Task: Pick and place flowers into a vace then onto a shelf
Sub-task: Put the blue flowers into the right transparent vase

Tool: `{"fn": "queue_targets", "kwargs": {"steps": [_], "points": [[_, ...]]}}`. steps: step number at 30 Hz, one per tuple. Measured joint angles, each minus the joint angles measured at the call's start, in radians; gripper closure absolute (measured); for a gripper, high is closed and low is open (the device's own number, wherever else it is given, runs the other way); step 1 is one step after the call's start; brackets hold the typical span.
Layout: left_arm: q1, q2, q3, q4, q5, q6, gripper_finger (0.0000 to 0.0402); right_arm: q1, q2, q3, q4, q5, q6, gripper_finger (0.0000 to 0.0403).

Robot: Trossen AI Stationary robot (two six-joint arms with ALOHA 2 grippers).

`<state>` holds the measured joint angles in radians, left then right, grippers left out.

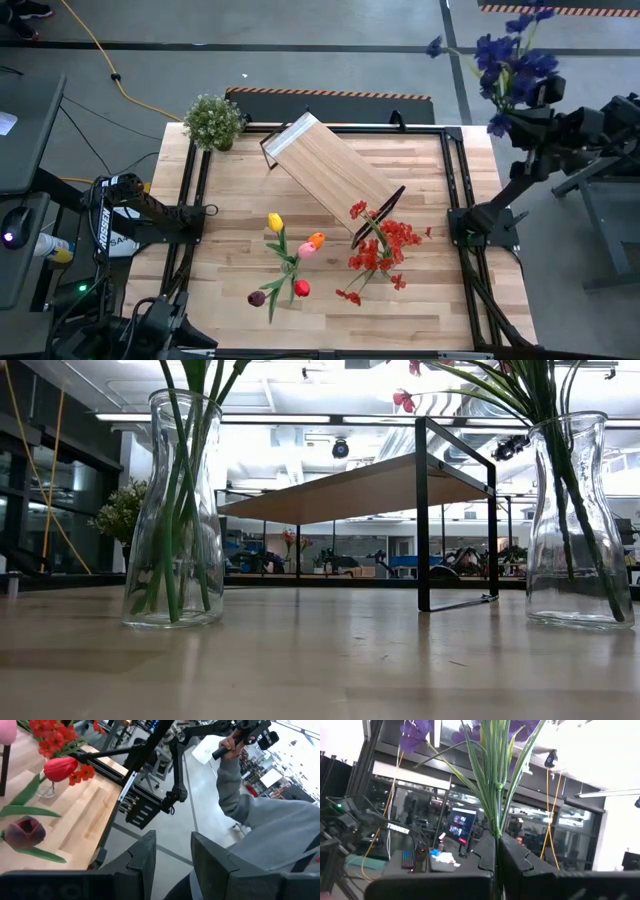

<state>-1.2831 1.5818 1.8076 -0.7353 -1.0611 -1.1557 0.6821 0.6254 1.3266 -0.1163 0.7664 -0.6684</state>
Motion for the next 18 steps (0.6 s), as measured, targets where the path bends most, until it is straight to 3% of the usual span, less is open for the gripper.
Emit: {"fn": "queue_targets", "kwargs": {"steps": [18], "points": [[0.0,0.0,0.0,0.0,-0.034,0.001,0.0245,-0.01,-0.186,0.0,-0.11,0.011,-0.008,0.0403]]}}
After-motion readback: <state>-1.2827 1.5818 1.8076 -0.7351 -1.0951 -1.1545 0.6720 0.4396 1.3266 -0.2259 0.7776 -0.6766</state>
